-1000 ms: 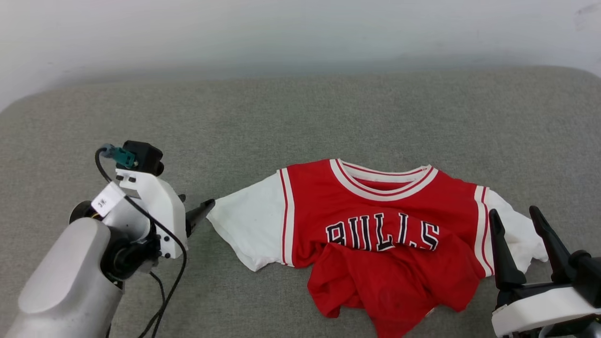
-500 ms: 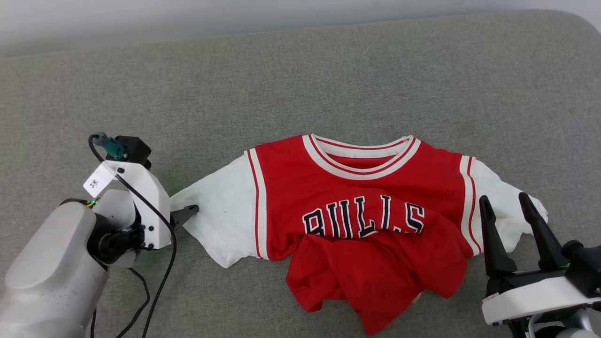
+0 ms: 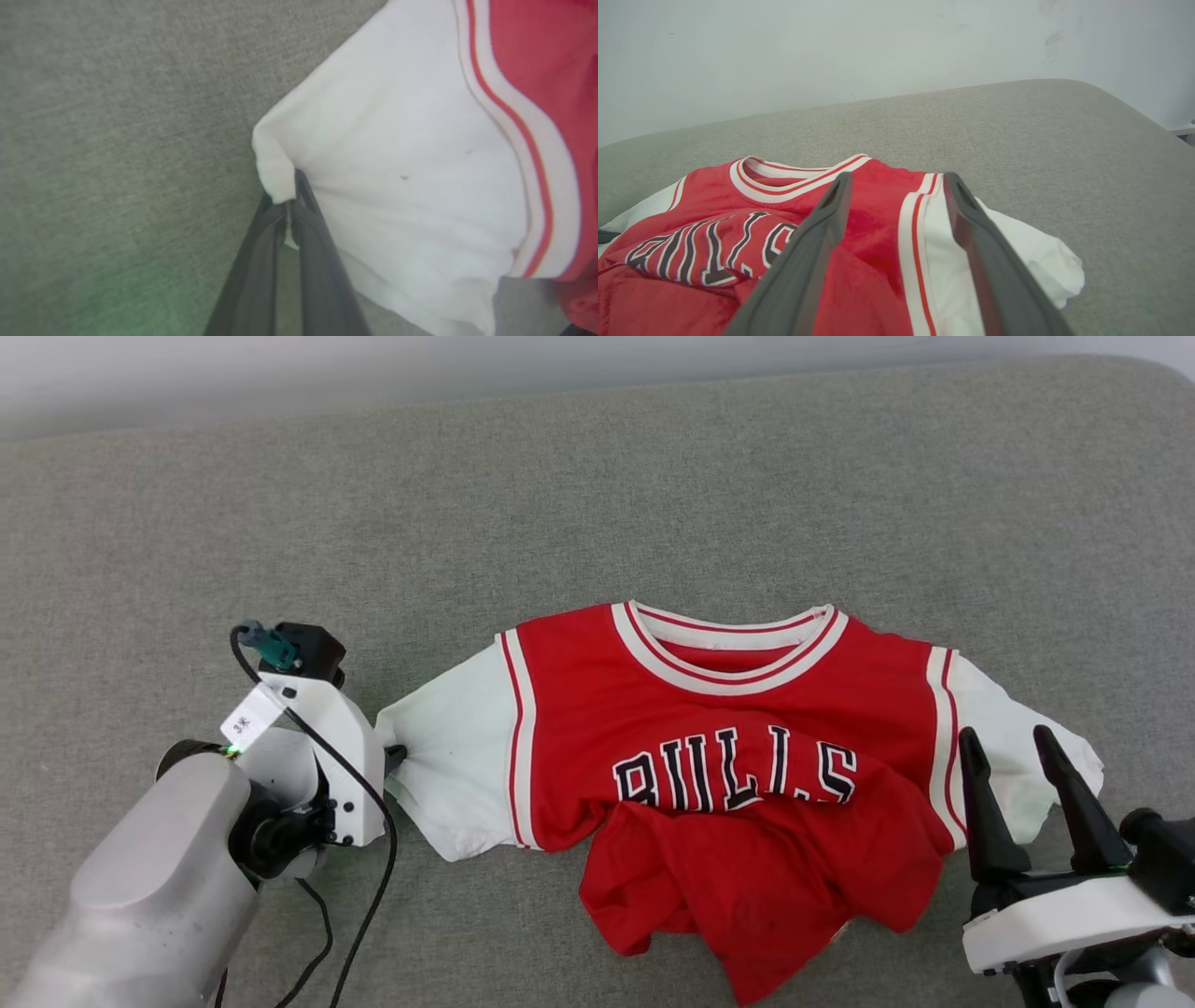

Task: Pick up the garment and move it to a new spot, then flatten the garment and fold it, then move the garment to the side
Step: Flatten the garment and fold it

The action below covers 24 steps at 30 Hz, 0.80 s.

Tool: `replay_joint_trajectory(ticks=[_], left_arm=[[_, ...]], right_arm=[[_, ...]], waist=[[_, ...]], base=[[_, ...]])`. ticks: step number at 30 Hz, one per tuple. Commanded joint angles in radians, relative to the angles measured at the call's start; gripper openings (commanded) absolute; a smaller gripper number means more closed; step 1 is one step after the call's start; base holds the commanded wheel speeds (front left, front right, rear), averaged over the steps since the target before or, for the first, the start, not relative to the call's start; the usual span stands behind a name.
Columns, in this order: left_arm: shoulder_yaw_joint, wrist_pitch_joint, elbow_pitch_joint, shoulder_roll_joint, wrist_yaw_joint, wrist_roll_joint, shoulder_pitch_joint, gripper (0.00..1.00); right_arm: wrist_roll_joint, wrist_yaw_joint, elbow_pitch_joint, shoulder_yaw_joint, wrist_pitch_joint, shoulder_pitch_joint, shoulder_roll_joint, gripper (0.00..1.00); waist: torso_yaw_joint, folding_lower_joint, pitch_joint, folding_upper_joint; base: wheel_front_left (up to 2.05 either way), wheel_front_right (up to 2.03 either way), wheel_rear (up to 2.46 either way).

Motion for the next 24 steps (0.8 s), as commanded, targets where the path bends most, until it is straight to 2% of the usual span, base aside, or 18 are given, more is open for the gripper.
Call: replay_joint_trajectory(ticks=[1,6,9,16,20,24], left_arm=[[-0.093,0.021,0.049,-0.071,-0.014,0.000,0.127,0.00],[-0.073,-0.137,0.038,-0.027,-0.012,0.034,0.078,0.00],[-0.056,-0.221,0.017,-0.008,-0.009,0.050,0.054,0.00],[-0.045,-0.333,-0.065,0.016,0.006,0.104,0.013,0.00],[-0.035,-0.360,-0.145,0.018,0.028,0.118,0.001,0.00],[-0.025,-0.372,-0.230,0.033,0.048,0.131,-0.017,0.00]], right_arm=[[0.023,0.000,0.004,-0.009,0.006,-0.018,0.001,1.00],[0.048,0.000,0.040,-0.071,0.050,-0.029,0.001,1.00],[0.061,0.000,0.078,-0.124,0.117,-0.041,0.001,1.00],[0.136,0.000,0.199,-0.219,0.390,-0.098,-0.111,1.00],[0.176,0.000,0.268,-0.249,0.565,-0.152,-0.169,1.00],[0.194,0.000,0.333,-0.249,0.677,-0.222,-0.216,1.00]], waist=[[0.007,0.0000,-0.011,-0.0001],[0.021,0.0000,-0.048,-0.0001],[0.032,0.0000,-0.073,-0.0001],[0.067,0.0000,-0.102,-0.0001],[0.089,0.0000,-0.088,-0.0001],[0.108,0.0000,-0.055,-0.0001]], base=[[0.00,0.00,0.00],[0.00,0.00,0.00],[0.00,0.00,0.00],[0.00,0.00,0.00],[0.00,0.00,0.00],[0.00,0.00,0.00]])
